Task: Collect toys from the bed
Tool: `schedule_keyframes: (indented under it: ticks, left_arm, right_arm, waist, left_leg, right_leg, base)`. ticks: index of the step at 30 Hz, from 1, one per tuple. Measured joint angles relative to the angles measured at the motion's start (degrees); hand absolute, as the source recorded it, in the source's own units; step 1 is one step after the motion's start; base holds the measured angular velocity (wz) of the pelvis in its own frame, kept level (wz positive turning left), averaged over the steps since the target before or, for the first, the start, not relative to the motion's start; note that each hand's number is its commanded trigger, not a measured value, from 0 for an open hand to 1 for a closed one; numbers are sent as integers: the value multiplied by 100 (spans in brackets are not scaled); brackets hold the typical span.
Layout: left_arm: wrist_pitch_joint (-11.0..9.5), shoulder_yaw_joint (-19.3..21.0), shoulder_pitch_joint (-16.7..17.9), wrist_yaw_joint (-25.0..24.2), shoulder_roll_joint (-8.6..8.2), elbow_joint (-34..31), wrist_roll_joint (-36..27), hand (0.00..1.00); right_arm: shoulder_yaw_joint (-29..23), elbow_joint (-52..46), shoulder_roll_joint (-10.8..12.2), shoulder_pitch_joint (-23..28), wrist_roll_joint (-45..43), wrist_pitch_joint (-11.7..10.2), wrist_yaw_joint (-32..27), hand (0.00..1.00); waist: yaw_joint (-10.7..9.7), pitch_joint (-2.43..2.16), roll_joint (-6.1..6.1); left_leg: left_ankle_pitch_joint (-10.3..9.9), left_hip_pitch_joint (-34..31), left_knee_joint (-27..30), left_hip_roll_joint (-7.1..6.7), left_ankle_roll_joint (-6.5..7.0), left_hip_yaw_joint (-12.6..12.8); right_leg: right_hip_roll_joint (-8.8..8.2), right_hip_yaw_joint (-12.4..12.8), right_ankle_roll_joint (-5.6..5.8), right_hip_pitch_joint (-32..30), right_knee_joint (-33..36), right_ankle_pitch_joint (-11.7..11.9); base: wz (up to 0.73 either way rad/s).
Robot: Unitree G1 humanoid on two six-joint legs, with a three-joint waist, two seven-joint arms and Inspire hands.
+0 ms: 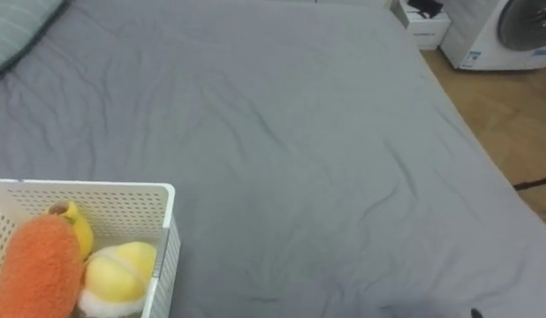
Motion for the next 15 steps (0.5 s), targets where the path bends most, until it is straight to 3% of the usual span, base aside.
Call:
schedule_keyframes:
  ticks: [2, 3, 7, 13, 15]
  left_arm:
    - [-6, 0, 4, 0, -2, 0, -4, 0]
    - [-13, 2, 14, 0, -1, 3, -4, 0]
    - [-61, 2, 81, 0, 0, -3, 17, 0]
    - [-31, -4, 99, -86, 4, 8, 17, 0]
    - [-14, -11, 99, -91, -7, 8, 13, 0]
  right_arm:
    - [0, 329, 1, 42, 6, -2, -28, 0]
    - [0, 468, 0, 68, 3, -24, -32, 0]
    - [-1, 1058, 0, 74, -3, -73, -10, 0]
    - [39, 1600, 7, 76, 2, 60, 391, 0]
    - [137, 1652, 19, 81, 12, 146, 525, 0]
  waist:
    - [13, 0, 5]
    - [21, 35, -18]
    - [53, 56, -24]
    - [55, -10, 71]
    - [59, -1, 76]
  left_leg:
    - [1, 38, -1, 0, -1, 2]
    - [0, 85, -6, 0, -1, 8]
    - [-13, 166, -35, -5, -9, 9]
    - [-29, 171, -29, -3, -11, 11]
    - [-29, 164, -28, -3, -10, 10]
  right_leg:
    - [2, 10, -1, 5, 5, 0]
    - [5, 23, -2, 10, 5, -2]
    - [5, 48, 8, 84, -1, -47]
    - [4, 44, 7, 103, 7, -54]
    - [5, 40, 6, 94, 11, -55]
  base:
    - [-2]
    - [-5]
    - [-1]
    - [0]
    - [0]
